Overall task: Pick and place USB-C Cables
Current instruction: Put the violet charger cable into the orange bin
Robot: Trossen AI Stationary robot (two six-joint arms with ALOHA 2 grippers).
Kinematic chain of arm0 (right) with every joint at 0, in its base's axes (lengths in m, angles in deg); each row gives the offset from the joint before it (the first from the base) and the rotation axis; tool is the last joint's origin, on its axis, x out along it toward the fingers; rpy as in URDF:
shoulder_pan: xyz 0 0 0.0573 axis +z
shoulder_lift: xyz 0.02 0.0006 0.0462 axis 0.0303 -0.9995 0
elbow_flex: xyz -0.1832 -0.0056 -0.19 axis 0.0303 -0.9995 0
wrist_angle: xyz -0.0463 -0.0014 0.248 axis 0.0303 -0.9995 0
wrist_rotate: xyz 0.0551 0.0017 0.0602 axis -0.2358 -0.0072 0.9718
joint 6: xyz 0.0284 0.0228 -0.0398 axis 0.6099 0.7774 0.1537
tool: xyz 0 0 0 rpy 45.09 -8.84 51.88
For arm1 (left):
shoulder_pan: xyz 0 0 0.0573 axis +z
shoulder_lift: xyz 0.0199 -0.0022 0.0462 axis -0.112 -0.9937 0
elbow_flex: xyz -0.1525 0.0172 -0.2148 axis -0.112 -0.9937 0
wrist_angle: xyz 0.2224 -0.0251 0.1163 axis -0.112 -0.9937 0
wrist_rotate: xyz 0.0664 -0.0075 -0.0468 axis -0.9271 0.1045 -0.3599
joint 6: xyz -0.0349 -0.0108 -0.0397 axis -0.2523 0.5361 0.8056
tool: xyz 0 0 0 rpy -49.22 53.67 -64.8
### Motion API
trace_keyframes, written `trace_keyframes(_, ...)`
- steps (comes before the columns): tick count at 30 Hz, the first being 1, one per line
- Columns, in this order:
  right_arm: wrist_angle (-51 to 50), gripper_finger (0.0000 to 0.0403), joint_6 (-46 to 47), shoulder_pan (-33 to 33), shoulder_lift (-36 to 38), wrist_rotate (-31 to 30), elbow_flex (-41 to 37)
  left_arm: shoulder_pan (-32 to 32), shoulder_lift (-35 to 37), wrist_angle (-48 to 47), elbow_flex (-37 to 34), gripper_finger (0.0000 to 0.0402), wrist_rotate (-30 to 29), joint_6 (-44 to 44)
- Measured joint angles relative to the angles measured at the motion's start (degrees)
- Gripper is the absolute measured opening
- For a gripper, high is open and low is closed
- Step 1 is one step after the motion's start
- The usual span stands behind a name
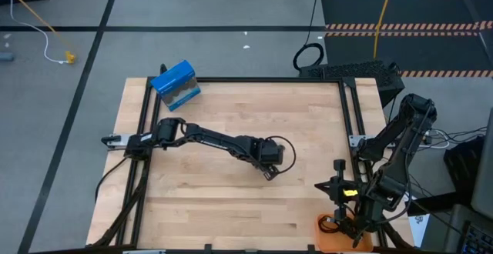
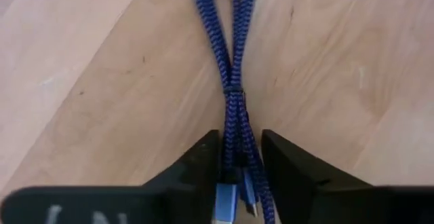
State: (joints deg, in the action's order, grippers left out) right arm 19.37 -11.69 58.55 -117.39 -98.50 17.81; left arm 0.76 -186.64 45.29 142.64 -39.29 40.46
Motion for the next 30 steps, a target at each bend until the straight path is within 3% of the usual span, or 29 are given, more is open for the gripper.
trace_keyframes(11,-0.03,0.0002,-0.12,0.00,0.00,0.00,0.00,0.02,0.07,-0.85,-0.02,0.0027,0.34,-4.87)
trace_keyframes(22,0.23,0.0002,-0.11,0.00,0.00,0.00,0.02,-1.62,6.44,-9.93,-0.17,0.0033,3.54,-8.92)
trace_keyframes(30,0.41,0.0002,-0.17,0.00,0.00,-0.10,0.02,-5.13,17.29,-12.01,-0.13,0.0038,3.67,-13.35)
